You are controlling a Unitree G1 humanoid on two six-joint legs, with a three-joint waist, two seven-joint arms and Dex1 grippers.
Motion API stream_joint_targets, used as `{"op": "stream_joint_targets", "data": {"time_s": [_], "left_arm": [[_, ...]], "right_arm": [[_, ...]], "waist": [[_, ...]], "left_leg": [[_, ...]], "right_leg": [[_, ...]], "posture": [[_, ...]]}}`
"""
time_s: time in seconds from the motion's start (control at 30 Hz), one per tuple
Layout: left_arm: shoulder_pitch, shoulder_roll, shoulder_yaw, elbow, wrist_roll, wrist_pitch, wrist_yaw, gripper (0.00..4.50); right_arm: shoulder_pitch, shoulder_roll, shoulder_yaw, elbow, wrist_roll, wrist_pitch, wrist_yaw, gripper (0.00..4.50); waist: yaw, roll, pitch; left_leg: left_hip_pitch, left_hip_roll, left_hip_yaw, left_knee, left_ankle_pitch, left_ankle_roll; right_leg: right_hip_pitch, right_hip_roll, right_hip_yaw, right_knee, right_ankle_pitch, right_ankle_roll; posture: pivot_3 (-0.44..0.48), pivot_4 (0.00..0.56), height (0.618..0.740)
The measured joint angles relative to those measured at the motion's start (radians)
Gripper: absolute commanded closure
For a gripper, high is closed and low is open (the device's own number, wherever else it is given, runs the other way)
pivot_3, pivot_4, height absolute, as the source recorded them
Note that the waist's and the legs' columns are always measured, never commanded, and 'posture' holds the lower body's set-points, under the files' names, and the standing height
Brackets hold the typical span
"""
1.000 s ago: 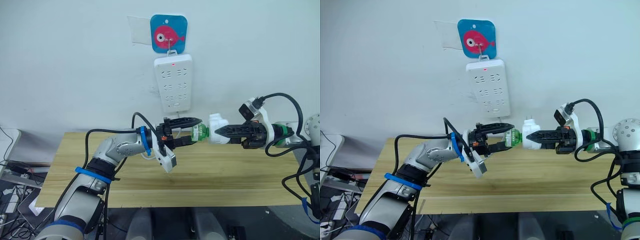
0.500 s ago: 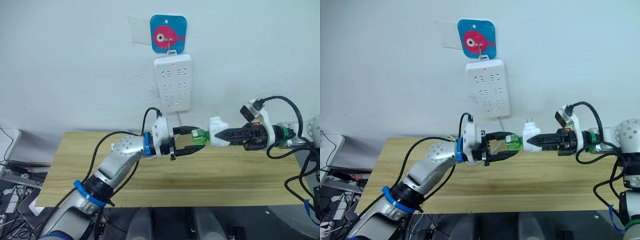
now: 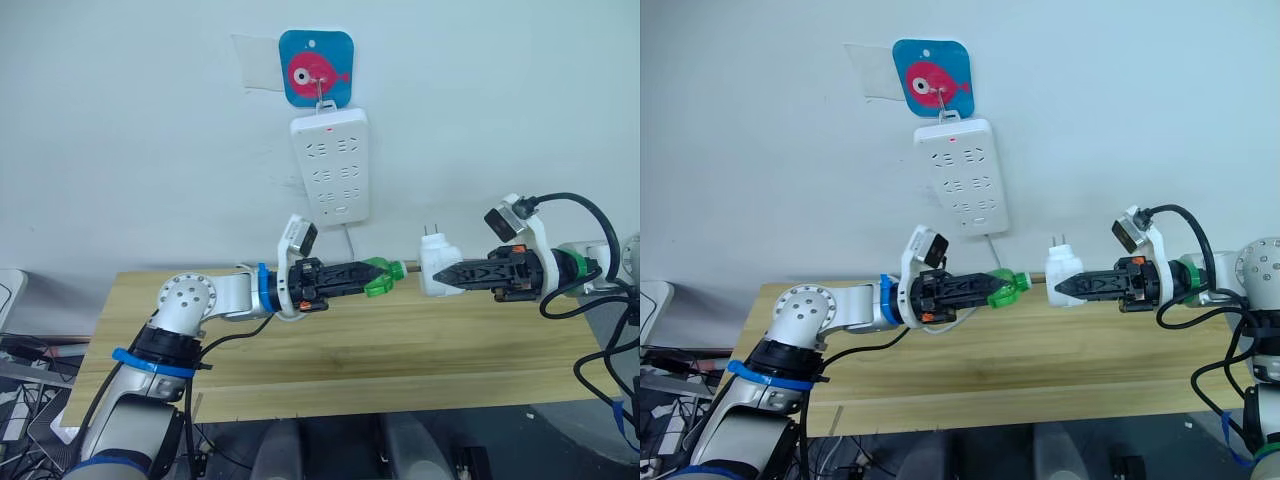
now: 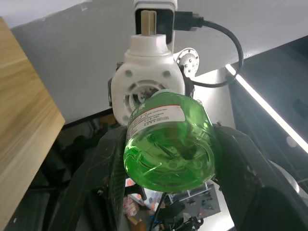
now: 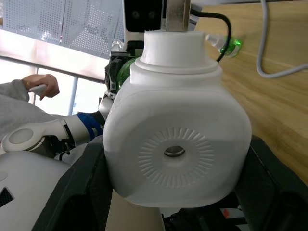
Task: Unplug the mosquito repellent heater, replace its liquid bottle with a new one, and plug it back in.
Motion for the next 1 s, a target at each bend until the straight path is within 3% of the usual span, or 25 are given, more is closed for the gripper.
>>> {"op": "stream_joint_targets", "data": {"time_s": [0.17, 0.33, 0.47, 0.63, 0.83, 1.0], "left_arm": [[0.068, 0.044, 0.071, -0.098, 0.046, 0.019, -0.027, 2.25], [0.164, 0.086, 0.120, -0.190, 0.176, -0.005, -0.089, 2.25], [0.201, 0.059, 0.135, -0.245, 0.248, -0.049, -0.096, 2.25], [0.266, 0.037, 0.140, -0.332, 0.294, -0.078, -0.094, 2.25], [0.332, 0.037, 0.161, -0.394, 0.313, -0.095, -0.088, 2.25], [0.351, 0.036, 0.162, -0.427, 0.317, -0.097, -0.086, 2.25]], "right_arm": [[0.002, -0.029, 0.029, 0.097, -0.155, -0.085, 0.005, 1.53], [-0.024, -0.026, 0.226, 0.277, -0.541, -0.415, -0.071, 1.53], [-0.024, -0.004, 0.398, 0.443, -0.822, -0.645, -0.098, 1.53], [-0.026, 0.010, 0.469, 0.612, -1.019, -0.815, -0.085, 1.53], [-0.031, 0.012, 0.467, 0.769, -1.147, -0.875, -0.071, 1.53], [-0.032, 0.011, 0.438, 0.806, -1.163, -0.773, -0.019, 1.53]], "waist": [[0.000, 0.000, 0.000], [0.002, 0.000, 0.001], [0.014, 0.000, 0.002], [0.027, 0.000, 0.004], [0.035, 0.000, 0.005], [0.042, 0.000, 0.008]], "left_leg": [[0.001, -0.001, 0.002, 0.000, 0.000, 0.000], [0.002, 0.000, 0.004, -0.001, 0.000, 0.000], [0.002, 0.000, 0.005, -0.001, 0.000, 0.000], [0.003, 0.001, 0.006, -0.001, 0.000, 0.000], [0.004, 0.000, 0.006, -0.001, 0.000, 0.000], [0.004, 0.001, 0.006, -0.002, 0.000, 0.000]], "right_leg": [[0.000, 0.000, 0.002, 0.000, 0.000, 0.000], [0.000, 0.000, 0.003, 0.000, 0.000, 0.000], [0.000, -0.002, 0.004, 0.000, 0.000, 0.000], [0.000, -0.003, 0.005, 0.000, 0.000, 0.000], [0.001, -0.004, 0.005, 0.000, 0.000, 0.000], [0.001, -0.004, 0.005, 0.000, 0.000, 0.000]], "posture": [[-0.096, 0.229, 0.740], [-0.065, 0.240, 0.740], [-0.024, 0.241, 0.740], [0.009, 0.251, 0.740], [0.029, 0.257, 0.740], [0.025, 0.262, 0.740]]}}
